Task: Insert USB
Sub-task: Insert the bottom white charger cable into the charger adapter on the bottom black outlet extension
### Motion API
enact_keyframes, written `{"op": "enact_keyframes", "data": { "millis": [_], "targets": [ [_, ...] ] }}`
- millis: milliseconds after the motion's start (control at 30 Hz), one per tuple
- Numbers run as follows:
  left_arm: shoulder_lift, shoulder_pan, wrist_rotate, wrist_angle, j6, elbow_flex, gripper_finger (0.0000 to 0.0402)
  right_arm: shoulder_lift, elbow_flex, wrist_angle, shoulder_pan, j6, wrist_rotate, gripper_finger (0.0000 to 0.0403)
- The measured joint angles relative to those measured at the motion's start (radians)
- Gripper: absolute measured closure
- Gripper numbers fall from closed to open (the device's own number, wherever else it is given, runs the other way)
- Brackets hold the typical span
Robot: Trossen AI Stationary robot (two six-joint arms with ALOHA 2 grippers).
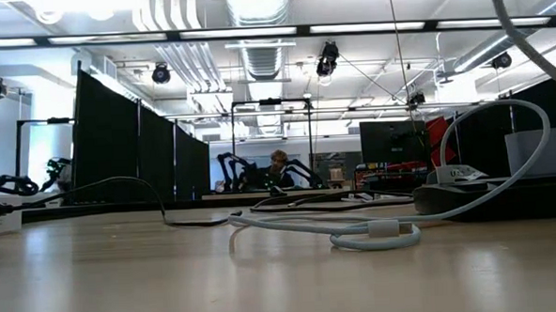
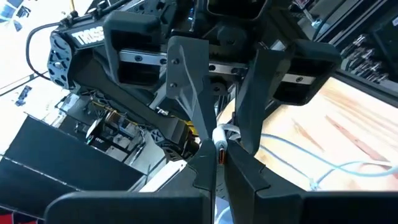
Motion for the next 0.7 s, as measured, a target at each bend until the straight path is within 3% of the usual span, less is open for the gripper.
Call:
{"op": "enact_keyframes", "data": {
  "millis": [467, 700],
  "targets": [
    [-0.027, -0.027, -0.147, -0.006, -0.001, -0.002, 0.0397, -0.03, 0.0, 0.18, -0.05, -0.217, -0.05, 0.0351],
    [-0.028, -0.026, -0.162, -0.029, -0.052, -0.002, 0.0399, -0.095, 0.0, 0.176, -0.039, -0.234, -0.023, 0.0326]
  ]
}}
